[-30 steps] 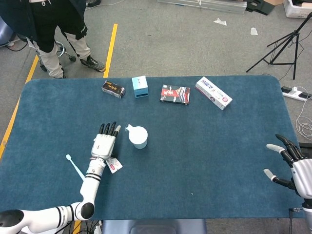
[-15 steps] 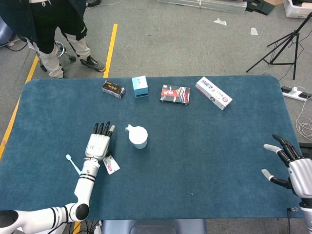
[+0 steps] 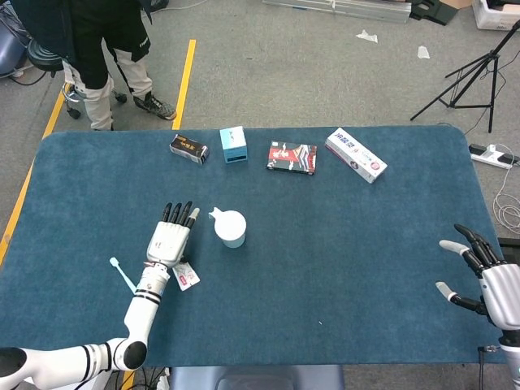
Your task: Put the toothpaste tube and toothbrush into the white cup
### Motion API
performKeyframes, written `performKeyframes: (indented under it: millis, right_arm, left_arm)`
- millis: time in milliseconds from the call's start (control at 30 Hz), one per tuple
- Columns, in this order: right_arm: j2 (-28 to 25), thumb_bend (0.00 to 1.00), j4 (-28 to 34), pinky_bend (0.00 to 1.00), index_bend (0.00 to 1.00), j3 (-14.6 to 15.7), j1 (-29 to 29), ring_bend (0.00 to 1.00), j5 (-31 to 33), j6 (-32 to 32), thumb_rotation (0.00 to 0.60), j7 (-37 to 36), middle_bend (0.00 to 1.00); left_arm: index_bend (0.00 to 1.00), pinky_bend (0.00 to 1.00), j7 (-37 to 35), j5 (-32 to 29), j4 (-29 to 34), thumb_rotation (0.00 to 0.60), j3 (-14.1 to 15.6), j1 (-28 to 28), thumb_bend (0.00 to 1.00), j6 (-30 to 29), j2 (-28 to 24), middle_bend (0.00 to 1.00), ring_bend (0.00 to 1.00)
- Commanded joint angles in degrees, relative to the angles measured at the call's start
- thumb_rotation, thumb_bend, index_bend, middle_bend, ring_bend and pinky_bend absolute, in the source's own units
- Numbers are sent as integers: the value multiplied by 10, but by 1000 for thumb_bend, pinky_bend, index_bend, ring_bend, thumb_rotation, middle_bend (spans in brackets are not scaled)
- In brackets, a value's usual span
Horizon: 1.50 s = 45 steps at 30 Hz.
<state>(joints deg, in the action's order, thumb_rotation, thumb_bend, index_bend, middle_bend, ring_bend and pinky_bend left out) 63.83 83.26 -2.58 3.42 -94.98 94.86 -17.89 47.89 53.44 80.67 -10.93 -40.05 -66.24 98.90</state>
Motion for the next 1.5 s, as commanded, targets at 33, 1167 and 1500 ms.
performKeyframes:
  millis: [33, 1167, 1500]
  right_arm:
    - [-1, 125, -1, 511, 298, 0, 0, 156, 0, 1, 600, -2, 132]
    - [-1, 125, -1, 511, 298, 0, 0, 156, 1, -1, 600, -4, 132]
    - [0, 125, 0, 511, 298, 1, 1, 156, 1, -3, 600, 0, 133]
  left_arm:
    - [1, 0, 26, -32, 44, 600, -5, -5, 0, 9, -20, 0, 0]
    - [192, 0, 49, -54, 186, 600, 107, -58, 0, 92, -170, 0, 0]
    - [206, 0, 60, -72, 190, 600, 126, -62, 0, 79, -178, 0, 0]
